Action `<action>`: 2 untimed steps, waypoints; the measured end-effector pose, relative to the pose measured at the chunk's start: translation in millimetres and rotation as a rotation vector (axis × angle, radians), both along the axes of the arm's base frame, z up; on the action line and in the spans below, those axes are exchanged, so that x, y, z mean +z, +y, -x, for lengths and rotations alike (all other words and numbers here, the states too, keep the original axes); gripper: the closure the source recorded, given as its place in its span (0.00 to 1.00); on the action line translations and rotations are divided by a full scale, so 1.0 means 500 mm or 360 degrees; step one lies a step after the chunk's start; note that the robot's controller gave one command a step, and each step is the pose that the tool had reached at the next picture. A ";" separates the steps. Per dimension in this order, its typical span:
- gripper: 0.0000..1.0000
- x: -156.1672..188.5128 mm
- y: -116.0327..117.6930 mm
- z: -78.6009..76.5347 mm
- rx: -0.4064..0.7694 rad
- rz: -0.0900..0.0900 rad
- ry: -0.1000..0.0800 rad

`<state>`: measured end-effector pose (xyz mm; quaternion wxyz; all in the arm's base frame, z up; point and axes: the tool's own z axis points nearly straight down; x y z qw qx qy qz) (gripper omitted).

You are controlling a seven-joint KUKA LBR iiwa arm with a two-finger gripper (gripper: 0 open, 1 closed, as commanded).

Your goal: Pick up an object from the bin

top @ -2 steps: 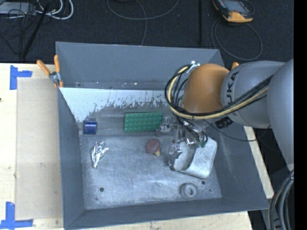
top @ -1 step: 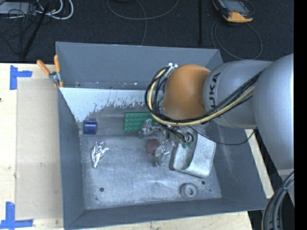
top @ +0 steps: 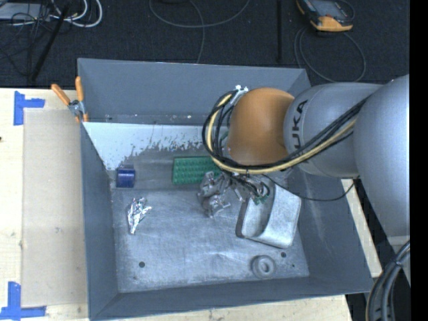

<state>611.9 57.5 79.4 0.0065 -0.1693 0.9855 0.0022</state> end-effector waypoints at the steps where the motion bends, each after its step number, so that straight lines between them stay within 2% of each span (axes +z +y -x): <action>1: 1.00 0.208 -0.007 0.045 0.0088 0.0009 0.0008; 2: 1.00 0.300 -0.023 0.011 0.0054 0.0010 0.0008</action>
Offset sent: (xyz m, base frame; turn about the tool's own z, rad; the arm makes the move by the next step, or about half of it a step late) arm -0.0236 -0.0046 0.0995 -0.0571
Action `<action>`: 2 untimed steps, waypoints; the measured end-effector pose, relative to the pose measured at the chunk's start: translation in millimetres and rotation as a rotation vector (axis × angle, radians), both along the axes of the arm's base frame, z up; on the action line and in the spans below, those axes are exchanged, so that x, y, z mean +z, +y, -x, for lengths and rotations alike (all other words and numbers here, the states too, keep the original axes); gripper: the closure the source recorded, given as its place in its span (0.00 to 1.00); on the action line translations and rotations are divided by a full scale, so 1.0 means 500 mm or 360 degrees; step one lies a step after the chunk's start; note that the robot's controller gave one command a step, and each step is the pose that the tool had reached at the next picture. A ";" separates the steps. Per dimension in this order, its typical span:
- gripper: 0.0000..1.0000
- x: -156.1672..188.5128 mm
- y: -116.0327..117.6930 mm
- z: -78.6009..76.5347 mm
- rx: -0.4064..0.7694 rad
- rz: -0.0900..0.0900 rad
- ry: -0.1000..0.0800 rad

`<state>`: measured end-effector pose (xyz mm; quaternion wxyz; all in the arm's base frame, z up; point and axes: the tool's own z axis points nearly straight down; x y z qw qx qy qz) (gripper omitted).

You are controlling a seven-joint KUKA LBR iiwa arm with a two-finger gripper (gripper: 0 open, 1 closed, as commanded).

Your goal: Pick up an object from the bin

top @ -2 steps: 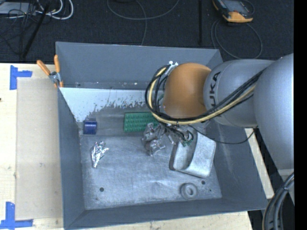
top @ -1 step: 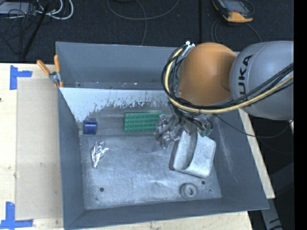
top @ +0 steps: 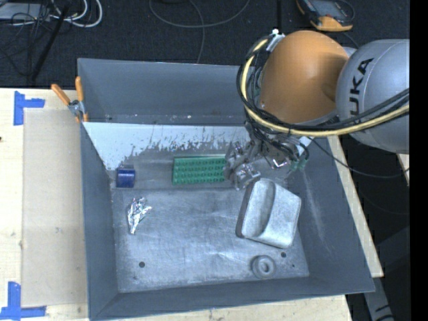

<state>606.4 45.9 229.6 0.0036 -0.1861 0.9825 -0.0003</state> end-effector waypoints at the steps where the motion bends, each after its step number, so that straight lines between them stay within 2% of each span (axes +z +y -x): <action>1: 1.00 -0.006 0.000 0.003 -0.0002 0.0000 0.0010; 2: 1.00 -0.124 0.029 0.023 -0.0049 0.0000 0.0022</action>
Offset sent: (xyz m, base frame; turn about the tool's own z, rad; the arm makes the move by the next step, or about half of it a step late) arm 0.0000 0.0000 0.0000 0.0000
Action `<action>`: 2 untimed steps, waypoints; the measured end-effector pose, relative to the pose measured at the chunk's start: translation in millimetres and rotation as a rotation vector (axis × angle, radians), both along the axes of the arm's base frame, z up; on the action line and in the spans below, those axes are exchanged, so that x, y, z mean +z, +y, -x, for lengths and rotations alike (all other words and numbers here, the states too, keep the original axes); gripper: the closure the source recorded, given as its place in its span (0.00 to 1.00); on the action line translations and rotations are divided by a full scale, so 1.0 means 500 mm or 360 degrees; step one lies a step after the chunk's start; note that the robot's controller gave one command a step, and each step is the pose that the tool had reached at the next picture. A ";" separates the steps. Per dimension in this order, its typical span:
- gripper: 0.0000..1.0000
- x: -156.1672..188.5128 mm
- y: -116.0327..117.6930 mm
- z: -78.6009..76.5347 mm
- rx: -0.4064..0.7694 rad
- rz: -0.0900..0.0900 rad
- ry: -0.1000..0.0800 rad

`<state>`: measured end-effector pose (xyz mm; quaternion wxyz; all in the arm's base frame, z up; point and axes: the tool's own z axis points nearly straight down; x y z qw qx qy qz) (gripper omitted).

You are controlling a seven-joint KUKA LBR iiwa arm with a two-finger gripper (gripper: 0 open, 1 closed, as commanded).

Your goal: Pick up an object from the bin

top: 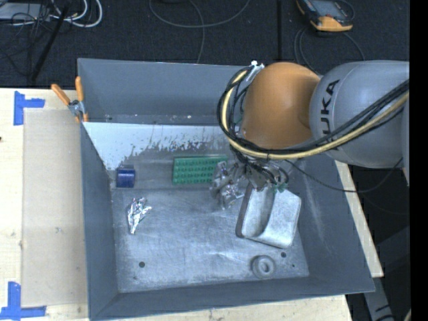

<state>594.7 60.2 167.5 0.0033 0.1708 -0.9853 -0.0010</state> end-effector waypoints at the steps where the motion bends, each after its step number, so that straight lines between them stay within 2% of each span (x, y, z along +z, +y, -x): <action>1: 1.00 0.006 0.056 -0.058 0.0055 -0.0003 -0.0017; 2: 1.00 -0.066 -0.005 -0.014 -0.0328 0.0003 -0.0006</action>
Offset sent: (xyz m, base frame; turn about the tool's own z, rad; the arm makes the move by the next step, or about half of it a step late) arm 0.0278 0.0258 0.0036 -0.0309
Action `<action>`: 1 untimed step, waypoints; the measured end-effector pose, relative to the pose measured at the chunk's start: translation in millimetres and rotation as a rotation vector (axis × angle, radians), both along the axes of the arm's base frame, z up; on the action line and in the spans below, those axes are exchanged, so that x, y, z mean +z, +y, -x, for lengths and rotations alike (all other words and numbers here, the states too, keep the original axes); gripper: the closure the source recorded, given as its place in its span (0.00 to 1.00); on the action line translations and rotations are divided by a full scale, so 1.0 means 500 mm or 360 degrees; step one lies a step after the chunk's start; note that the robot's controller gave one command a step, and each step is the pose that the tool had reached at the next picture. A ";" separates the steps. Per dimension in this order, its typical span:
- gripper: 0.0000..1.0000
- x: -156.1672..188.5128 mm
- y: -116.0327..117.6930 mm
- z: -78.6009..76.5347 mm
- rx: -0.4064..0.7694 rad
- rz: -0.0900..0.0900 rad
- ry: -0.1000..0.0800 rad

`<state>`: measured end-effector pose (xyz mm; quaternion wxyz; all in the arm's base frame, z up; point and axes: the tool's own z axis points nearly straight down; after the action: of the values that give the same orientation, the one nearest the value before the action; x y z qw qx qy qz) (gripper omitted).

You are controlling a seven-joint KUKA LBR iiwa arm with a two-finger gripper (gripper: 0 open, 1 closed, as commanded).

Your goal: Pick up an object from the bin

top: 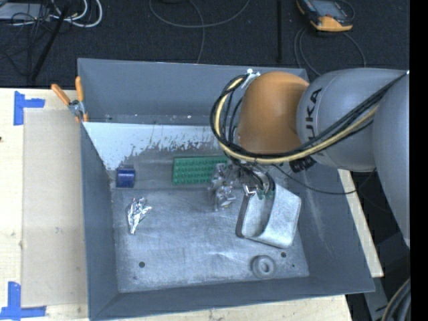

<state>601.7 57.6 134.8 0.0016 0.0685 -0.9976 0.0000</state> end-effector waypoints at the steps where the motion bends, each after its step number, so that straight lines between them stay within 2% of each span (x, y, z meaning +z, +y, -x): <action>1: 1.00 0.067 -0.098 -0.015 -0.0435 0.0001 -0.0010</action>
Offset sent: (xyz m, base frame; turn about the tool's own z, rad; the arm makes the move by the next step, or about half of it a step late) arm 0.0066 -0.0483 0.0331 0.2733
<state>609.1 8.4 168.3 -0.0015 -0.0680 -0.9977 0.0003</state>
